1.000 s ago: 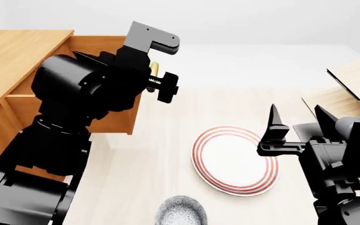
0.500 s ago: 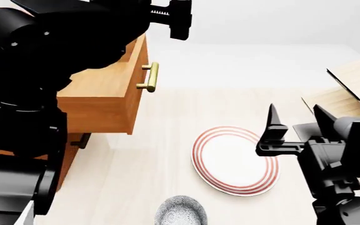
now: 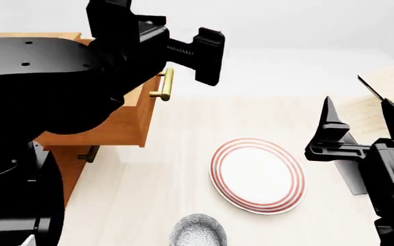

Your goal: Open the top drawer of the cabinet and put the bowl in it.

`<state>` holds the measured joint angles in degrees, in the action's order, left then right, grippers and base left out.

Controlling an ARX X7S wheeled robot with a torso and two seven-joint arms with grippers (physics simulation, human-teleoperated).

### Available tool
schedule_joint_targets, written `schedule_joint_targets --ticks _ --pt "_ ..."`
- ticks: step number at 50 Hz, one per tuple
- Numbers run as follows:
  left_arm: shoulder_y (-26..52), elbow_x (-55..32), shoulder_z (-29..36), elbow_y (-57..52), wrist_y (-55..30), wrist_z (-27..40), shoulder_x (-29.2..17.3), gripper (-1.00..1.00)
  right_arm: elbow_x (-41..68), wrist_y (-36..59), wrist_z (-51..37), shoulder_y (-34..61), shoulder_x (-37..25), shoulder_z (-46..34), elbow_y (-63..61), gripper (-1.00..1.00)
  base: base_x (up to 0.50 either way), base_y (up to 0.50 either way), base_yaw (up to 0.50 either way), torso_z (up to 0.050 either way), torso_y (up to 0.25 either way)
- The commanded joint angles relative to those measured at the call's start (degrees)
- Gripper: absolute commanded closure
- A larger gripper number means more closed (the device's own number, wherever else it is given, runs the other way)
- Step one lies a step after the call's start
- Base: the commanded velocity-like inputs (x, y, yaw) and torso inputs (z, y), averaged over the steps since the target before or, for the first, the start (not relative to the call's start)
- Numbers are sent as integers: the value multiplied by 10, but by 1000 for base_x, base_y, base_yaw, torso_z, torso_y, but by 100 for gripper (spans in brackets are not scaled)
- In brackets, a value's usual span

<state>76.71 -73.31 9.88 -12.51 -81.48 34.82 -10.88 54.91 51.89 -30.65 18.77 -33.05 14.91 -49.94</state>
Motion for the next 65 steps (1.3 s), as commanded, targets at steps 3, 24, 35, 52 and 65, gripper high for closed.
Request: schedule_joint_targets --ticks 3,24,35,52,65 --pt "-98 -150 -32 -126 -44 98 -9 -100 84 36 -54 13 -31 59 -44 -100 0 0 0 0 0" --pt "-261 -128 14 -241 -18 51 -47 -100 62 25 -51 6 -27 32 -44 -100 0 0 0 0 0" --pt "-304 -46 51 -243 15 -18 -68 -100 43 15 -42 2 -22 16 -36 -100 0 0 0 0 0" --pt "-344 17 90 -227 54 -65 -94 -100 31 4 -37 -5 -21 3 -30 -100 0 0 0 0 0" --pt "-375 51 109 -210 73 -87 -125 -100 18 -8 -30 -14 -19 -4 -23 -100 0 0 0 0 0"
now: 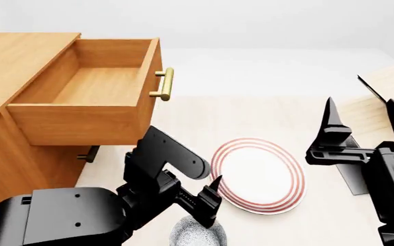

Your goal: Open the top drawer of the cabinet and put the bowl in it.

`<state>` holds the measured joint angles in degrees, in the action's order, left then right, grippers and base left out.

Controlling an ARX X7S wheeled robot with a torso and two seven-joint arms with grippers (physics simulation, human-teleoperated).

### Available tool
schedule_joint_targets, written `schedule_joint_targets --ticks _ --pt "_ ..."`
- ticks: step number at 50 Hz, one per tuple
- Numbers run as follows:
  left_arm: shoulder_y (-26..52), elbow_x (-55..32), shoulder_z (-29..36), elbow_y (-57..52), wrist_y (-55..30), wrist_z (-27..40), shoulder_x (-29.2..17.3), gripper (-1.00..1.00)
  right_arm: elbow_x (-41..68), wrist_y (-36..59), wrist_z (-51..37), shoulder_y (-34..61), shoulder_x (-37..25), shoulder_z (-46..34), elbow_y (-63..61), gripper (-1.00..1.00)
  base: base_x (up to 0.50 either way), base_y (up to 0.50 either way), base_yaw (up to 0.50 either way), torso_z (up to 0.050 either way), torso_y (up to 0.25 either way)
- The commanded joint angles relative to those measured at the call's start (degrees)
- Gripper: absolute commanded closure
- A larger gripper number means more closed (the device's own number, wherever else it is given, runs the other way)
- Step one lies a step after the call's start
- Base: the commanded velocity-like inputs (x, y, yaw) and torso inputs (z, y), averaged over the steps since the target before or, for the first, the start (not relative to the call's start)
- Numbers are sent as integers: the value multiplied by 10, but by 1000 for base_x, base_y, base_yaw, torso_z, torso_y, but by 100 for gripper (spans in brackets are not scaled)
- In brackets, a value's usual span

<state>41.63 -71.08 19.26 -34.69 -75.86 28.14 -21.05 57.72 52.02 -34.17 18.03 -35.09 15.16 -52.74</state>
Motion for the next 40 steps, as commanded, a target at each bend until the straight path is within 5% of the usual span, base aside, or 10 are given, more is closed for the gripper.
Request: schedule_joint_targets --ticks 1,40 --pt "-25 27 14 12 16 -20 -26 -100 -10 -10 5 -7 1 -6 5 -100 0 0 0 0 0" --pt "-52 -40 -2 -1 -17 22 -97 -100 -18 -19 4 0 2 -33 18 -100 0 0 0 0 0"
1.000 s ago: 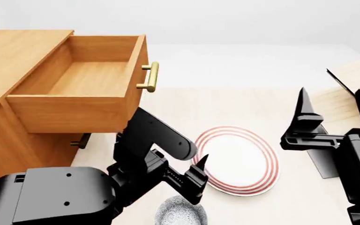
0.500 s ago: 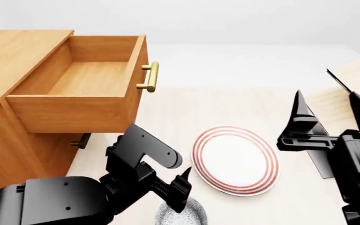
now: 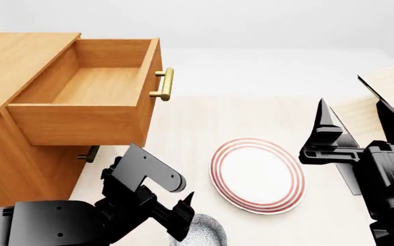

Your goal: Open the top drawer of the cabinet and put the bowl in it.

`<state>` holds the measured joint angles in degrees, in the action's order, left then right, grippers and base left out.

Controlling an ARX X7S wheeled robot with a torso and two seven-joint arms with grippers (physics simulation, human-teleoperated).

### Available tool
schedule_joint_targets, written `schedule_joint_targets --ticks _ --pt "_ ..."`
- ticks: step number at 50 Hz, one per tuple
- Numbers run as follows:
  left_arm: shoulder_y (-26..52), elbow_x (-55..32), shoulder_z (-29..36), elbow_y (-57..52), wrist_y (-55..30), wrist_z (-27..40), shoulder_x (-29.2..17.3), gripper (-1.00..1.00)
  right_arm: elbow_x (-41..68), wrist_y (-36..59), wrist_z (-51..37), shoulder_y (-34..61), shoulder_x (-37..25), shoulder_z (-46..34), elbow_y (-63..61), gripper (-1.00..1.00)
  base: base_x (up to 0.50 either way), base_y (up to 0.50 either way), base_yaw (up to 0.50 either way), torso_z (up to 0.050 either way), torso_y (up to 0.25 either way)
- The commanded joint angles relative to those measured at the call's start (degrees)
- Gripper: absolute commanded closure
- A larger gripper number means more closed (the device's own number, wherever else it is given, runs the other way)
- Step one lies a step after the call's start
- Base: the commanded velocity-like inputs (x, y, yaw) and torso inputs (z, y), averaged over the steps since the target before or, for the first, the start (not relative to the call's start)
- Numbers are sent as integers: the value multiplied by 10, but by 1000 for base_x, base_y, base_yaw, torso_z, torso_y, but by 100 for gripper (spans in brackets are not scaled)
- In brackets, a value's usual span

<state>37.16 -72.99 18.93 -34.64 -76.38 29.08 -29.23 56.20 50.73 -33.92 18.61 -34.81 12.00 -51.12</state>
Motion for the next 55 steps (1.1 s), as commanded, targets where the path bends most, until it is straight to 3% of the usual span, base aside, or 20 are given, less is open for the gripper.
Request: schedule_joint_targets --ticks 1,23,55 --pt "-10 -20 3 -1 -12 12 -17 -100 -4 -7 2 -6 -1 -1 2 -100 0 0 0 0 0" --pt "-33 -1 45 8 -16 8 -42 -100 -21 -21 10 -16 1 -16 10 -100 0 0 0 0 0" --pt "-6 80 127 85 14 -27 -8 -100 -32 -41 18 -34 -1 -19 19 -100 0 0 0 0 0"
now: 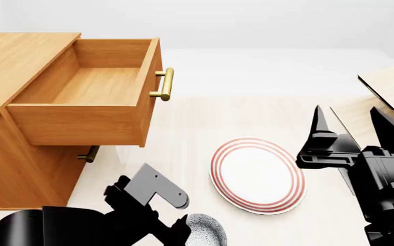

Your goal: Open the top drawer of the cabinet and put the bowl in it.

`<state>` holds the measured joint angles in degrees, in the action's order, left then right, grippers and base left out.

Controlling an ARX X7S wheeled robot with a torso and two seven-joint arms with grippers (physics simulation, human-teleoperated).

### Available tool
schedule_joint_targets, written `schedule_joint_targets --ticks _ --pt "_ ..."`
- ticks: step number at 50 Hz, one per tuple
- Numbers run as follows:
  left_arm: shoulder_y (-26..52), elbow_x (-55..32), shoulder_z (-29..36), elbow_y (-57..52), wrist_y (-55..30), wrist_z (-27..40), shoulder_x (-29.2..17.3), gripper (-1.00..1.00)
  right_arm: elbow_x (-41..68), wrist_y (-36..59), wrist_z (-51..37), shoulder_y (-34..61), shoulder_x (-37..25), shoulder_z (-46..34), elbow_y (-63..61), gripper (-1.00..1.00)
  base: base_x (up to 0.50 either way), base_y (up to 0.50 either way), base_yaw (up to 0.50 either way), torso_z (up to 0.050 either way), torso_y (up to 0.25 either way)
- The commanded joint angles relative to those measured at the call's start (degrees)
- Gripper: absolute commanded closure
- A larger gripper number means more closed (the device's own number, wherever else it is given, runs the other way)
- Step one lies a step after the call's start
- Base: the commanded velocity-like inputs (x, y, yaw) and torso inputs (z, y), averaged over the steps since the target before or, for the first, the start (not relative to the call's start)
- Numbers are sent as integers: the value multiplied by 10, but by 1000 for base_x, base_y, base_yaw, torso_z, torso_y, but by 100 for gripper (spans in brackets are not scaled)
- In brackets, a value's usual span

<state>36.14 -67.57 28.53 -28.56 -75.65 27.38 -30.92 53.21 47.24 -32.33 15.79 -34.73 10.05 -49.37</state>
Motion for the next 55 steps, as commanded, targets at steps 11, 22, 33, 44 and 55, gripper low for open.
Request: schedule_joint_targets --ticks 11,22,33,44,55 --pt "16 48 58 47 9 -18 15 -100 -4 -11 3 -7 -2 -1 6 -100 0 0 0 0 0" --pt "29 57 75 68 12 -23 23 -100 -3 -12 3 -5 -3 -4 9 -100 0 0 0 0 0" --pt "30 75 104 85 20 -32 31 -100 -2 -15 3 -7 -5 -3 11 -100 0 0 0 0 0" --pt "32 95 130 106 36 -47 39 -100 -5 -22 6 -14 -5 -3 13 -100 0 0 0 0 0" --pt "34 115 152 130 53 -63 46 -100 -14 -30 10 -21 -4 -8 18 -100 0 0 0 0 0"
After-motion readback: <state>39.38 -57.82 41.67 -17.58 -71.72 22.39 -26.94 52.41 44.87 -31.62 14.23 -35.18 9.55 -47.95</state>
